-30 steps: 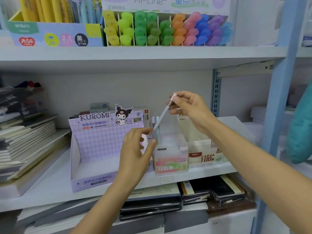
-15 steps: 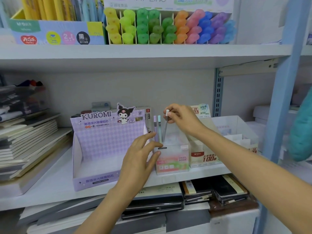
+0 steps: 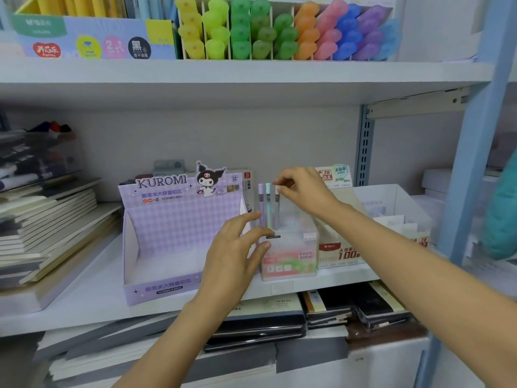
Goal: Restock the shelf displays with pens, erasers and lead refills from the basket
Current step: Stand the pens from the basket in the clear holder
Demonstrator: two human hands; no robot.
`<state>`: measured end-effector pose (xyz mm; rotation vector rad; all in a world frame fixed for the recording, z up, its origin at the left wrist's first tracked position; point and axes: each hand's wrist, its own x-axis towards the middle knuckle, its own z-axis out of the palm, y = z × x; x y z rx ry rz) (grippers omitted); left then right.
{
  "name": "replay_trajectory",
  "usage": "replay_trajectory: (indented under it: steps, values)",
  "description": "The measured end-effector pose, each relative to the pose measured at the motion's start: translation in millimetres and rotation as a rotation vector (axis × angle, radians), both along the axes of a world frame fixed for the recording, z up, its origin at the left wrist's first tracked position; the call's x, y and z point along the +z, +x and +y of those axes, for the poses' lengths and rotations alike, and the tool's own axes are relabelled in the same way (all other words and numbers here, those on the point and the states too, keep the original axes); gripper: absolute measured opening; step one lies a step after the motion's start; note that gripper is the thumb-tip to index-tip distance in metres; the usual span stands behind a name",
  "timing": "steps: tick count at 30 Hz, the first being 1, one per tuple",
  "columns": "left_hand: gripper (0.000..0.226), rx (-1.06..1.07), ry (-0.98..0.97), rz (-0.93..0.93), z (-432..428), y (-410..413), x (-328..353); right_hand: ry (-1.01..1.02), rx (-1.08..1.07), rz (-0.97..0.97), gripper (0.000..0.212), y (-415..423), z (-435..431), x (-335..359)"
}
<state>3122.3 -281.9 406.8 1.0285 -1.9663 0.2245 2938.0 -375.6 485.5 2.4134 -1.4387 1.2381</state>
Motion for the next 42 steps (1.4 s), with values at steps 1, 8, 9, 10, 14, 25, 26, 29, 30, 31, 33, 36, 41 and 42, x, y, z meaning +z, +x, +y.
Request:
replay_trajectory:
  steps: [1, 8, 9, 10, 14, 25, 26, 29, 30, 31, 33, 36, 41, 42]
  values:
    - [0.018, -0.002, 0.007, -0.003, 0.4, 0.4, 0.9, 0.002, -0.005, 0.026, 0.021, 1.0, 1.0, -0.5]
    - [0.035, -0.019, -0.144, 0.023, 30.9, 4.3, -20.4, -0.162, 0.151, -0.199, 0.023, -1.9, 66.1, -12.6]
    - [0.027, -0.037, -0.193, 0.048, 38.0, 6.3, -32.8, -0.164, 0.236, -0.262, 0.020, -2.4, 83.8, -23.0]
    - [0.020, -0.068, -0.199, 0.055, 45.0, 8.1, -48.1, -0.125, 0.322, -0.322, 0.020, -2.8, 101.3, -37.8]
    - [0.004, -0.205, 0.215, -0.139, 64.7, 6.0, -129.9, 0.297, 0.452, -0.288, 0.030, -4.2, 146.7, -129.6]
    - [0.018, -0.094, 1.353, -0.494, 121.7, 0.3, -385.3, 1.322, 0.237, 0.418, 0.011, -17.5, 159.4, -444.2]
    - [0.020, -0.091, 1.379, -0.507, 130.4, 0.1, -403.9, 1.336, 0.213, 0.488, 0.017, -19.2, 164.7, -466.6]
    - [0.027, -0.091, 1.348, -0.534, 149.6, -2.7, -445.2, 1.362, 0.162, 0.616, 0.035, -23.4, 186.7, -517.6]
    - [0.029, -0.090, 1.320, -0.523, 153.0, -4.0, -454.1, 1.340, 0.139, 0.621, 0.040, -25.3, 192.5, -528.5]
    - [0.031, -0.085, 1.286, -0.504, 155.5, -5.8, -461.1, 1.295, 0.122, 0.604, 0.042, -27.4, 197.0, -536.4]
    - [0.028, -0.056, 1.226, -0.457, 157.5, -8.8, -470.2, 1.183, 0.123, 0.562, 0.038, -31.3, 201.8, -547.6]
    - [0.019, -0.048, 1.169, -0.377, 154.8, -10.1, -474.9, 1.090, 0.185, 0.527, 0.022, -34.8, 198.9, -554.5]
    - [0.019, 0.011, 1.212, 0.167, 143.6, -9.0, -468.6, 0.981, 0.183, 0.223, 0.023, -30.1, 178.1, -534.8]
    - [0.020, 0.048, 1.271, 0.297, 140.2, -9.4, -466.9, 0.972, 0.139, 0.127, 0.028, -28.4, 173.3, -527.7]
